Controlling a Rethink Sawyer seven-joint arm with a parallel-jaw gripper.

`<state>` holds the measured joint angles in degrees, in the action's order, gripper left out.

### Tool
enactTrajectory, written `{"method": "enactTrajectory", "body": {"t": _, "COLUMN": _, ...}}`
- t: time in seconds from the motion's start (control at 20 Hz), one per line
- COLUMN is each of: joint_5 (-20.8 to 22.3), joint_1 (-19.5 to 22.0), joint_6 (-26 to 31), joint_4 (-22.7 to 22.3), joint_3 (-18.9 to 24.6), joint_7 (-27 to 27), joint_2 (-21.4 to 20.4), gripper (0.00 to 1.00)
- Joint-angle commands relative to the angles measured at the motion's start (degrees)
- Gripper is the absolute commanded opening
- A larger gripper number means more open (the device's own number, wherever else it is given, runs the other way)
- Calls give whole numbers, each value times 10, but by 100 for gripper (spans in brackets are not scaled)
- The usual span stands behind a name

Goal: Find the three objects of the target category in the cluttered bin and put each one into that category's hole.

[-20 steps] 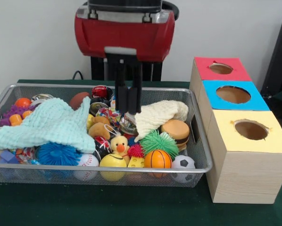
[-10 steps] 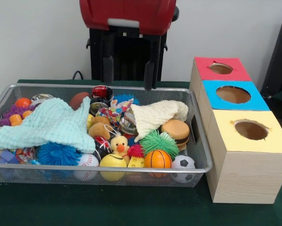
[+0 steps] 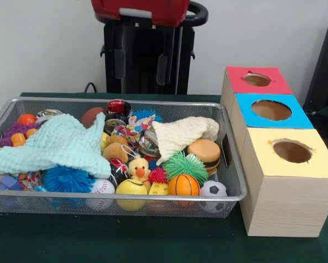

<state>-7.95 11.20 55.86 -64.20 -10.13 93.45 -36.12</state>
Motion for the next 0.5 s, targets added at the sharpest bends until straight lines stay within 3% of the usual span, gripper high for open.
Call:
{"method": "enactTrajectory", "body": {"t": 0.05, "joint_5": 39, "joint_1": 29, "joint_6": -41, "joint_4": -162, "joint_3": 46, "joint_7": -44, "joint_2": -18, "gripper": 100}}
{"method": "enactTrajectory", "body": {"t": 0.5, "joint_5": 50, "joint_1": 49, "joint_6": -127, "joint_4": -218, "joint_3": 72, "joint_7": -27, "joint_2": -15, "gripper": 100}}
